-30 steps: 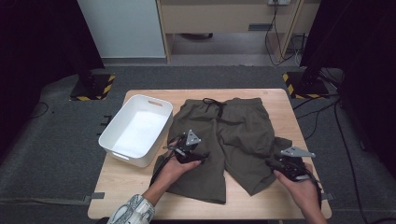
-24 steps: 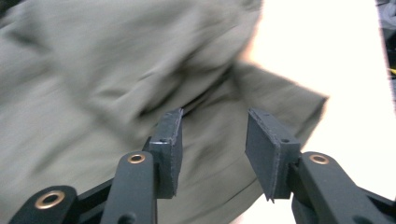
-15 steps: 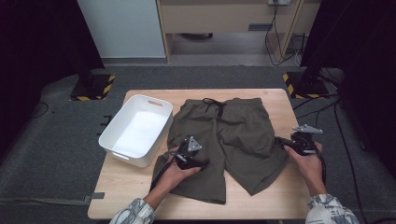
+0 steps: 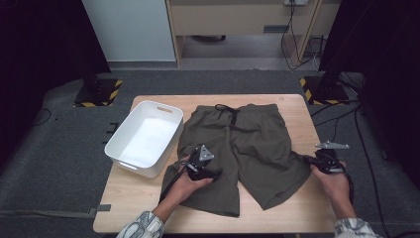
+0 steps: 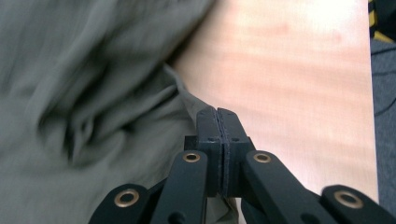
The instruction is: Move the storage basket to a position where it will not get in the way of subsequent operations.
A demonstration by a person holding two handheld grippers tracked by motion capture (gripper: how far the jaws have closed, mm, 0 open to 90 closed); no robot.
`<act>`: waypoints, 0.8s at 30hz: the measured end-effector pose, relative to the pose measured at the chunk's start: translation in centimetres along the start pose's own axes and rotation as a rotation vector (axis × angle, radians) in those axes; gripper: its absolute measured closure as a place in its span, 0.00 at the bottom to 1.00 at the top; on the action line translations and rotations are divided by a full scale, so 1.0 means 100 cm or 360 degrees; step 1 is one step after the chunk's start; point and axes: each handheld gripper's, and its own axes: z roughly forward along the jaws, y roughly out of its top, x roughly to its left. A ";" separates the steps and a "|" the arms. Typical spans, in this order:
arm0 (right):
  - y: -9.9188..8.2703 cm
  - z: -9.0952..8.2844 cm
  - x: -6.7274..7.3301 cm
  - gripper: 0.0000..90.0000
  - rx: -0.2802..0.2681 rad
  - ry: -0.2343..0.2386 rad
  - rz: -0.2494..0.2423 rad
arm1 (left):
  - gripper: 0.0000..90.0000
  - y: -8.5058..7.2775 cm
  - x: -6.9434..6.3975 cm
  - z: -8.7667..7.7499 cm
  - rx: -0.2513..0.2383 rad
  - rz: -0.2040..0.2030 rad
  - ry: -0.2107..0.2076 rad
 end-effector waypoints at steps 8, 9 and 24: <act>-0.046 -0.045 0.002 0.99 0.0071 0.0053 0.0088 | 0.26 0.000 0.000 0.000 0.0000 0.0002 -0.0004; -0.050 -0.050 0.003 0.99 0.0076 0.0063 0.0096 | 0.26 0.000 0.000 0.000 0.0000 0.0003 -0.0006; -0.014 -0.042 0.031 0.51 -0.0179 0.0238 -0.0098 | 0.23 0.004 -0.007 -0.004 -0.0012 0.0019 -0.0004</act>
